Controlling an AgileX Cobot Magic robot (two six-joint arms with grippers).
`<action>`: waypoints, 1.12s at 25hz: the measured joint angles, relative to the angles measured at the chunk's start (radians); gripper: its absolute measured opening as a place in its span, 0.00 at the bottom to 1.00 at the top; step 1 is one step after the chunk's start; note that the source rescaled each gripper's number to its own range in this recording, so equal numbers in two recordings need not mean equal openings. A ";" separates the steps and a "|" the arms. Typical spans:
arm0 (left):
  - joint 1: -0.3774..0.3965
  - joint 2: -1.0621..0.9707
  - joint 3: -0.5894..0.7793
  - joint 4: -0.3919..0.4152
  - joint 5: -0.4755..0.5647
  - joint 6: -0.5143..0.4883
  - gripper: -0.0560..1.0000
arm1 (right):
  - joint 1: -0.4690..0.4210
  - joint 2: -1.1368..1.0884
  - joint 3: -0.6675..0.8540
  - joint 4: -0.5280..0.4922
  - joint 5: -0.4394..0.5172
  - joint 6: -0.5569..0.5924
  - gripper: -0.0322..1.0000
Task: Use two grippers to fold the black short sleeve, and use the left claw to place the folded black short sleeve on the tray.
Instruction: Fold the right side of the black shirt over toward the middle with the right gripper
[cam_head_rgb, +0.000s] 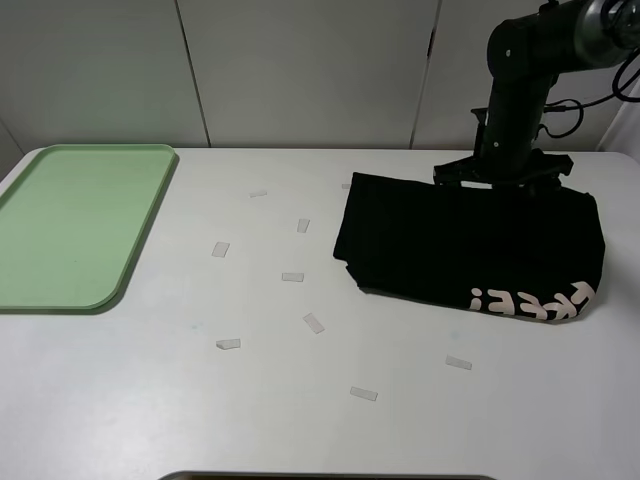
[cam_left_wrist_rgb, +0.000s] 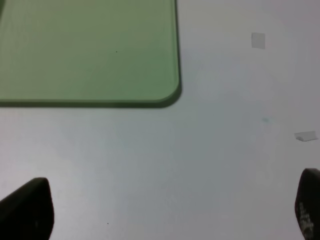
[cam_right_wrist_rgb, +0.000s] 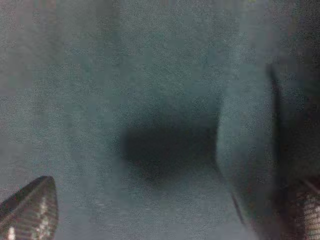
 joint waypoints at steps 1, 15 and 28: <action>0.000 0.000 0.000 0.000 0.000 0.000 0.96 | 0.000 0.000 -0.019 0.005 0.007 0.000 1.00; 0.000 0.000 0.000 0.000 0.000 0.000 0.96 | 0.000 -0.083 -0.102 0.028 0.079 -0.041 1.00; 0.000 0.000 0.000 0.000 0.000 0.000 0.96 | -0.250 -0.093 -0.110 -0.079 -0.003 -0.050 1.00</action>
